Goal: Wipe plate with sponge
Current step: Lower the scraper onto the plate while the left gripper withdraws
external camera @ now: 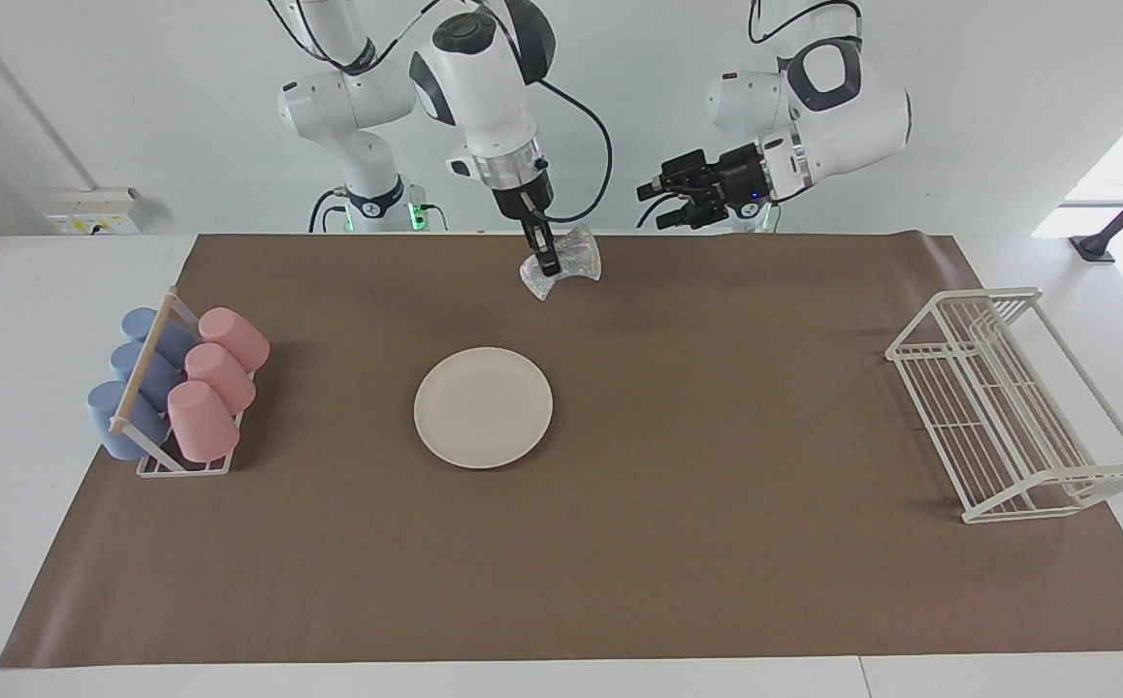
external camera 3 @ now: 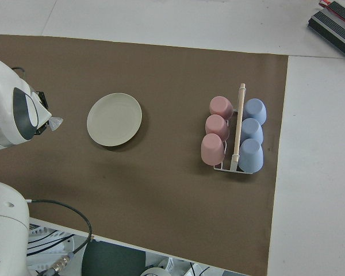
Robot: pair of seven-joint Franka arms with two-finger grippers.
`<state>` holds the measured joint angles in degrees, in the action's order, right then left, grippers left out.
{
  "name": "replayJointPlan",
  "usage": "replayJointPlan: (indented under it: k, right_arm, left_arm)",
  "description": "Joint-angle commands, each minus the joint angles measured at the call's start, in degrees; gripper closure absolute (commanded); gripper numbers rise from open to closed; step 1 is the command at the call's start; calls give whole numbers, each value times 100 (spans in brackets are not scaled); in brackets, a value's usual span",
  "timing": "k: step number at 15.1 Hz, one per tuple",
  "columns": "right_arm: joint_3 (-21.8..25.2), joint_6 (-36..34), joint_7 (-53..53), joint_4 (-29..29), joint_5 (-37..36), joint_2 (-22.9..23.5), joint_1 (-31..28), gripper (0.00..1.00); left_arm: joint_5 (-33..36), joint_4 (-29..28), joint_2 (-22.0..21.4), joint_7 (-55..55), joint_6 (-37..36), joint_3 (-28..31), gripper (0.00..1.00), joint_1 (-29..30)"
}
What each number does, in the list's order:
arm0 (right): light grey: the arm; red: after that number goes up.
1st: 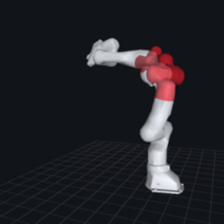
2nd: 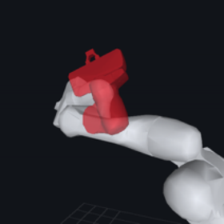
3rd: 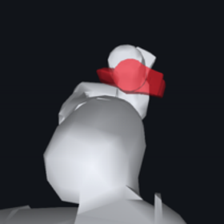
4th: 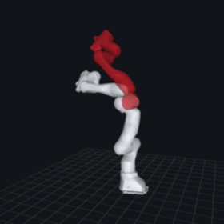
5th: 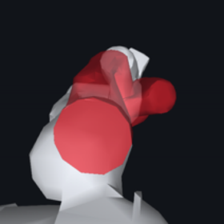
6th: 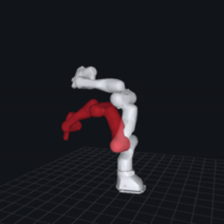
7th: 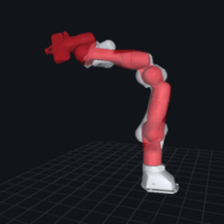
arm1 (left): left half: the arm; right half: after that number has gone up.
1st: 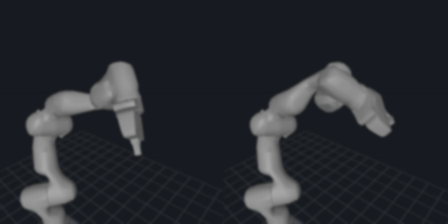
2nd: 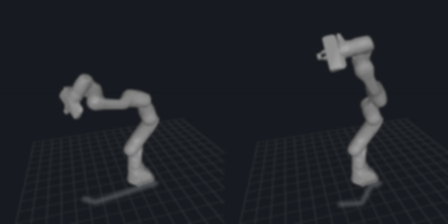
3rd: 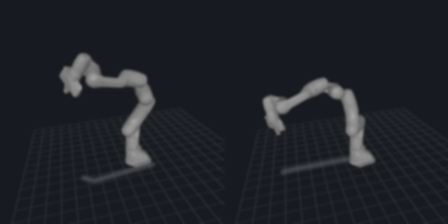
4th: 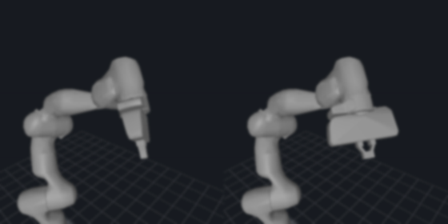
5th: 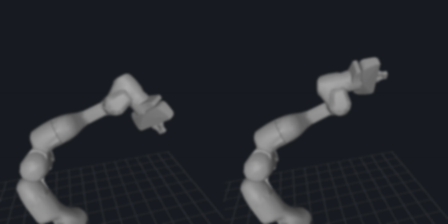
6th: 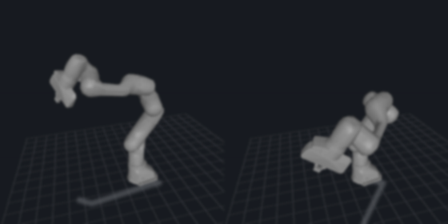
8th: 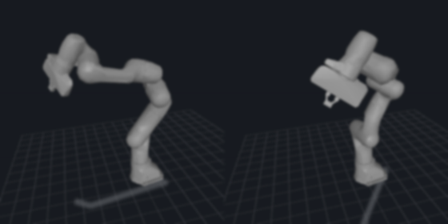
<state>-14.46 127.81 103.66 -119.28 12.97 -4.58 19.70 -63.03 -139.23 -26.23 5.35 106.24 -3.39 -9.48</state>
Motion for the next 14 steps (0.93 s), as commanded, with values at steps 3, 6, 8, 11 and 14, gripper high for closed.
replayJointPlan:
  k: [3,6,8,11,14]
  right_arm:
    - [-39,1243,-1663,-491,-32,746,-677,100]
    - [-48,2000,-2025,-798,-32,1055,-888,100]
    - [-48,2072,-2034,-878,-32,1282,-828,100]
    - [-57,2529,-2008,-878,-23,1670,-783,100]
    - [-48,2590,-2331,-887,-23,1811,-897,100]
  left_arm:
    - [1790,1036,460,-473,-963,-22,0,780]
    - [2705,1721,733,-456,-1657,-22,0,1211]
    - [3399,2126,926,-456,-1930,-22,0,1229]
    - [4365,2566,1128,-464,-1976,-22,0,1203]
    - [5342,3225,1488,-464,-2256,-30,0,1133]
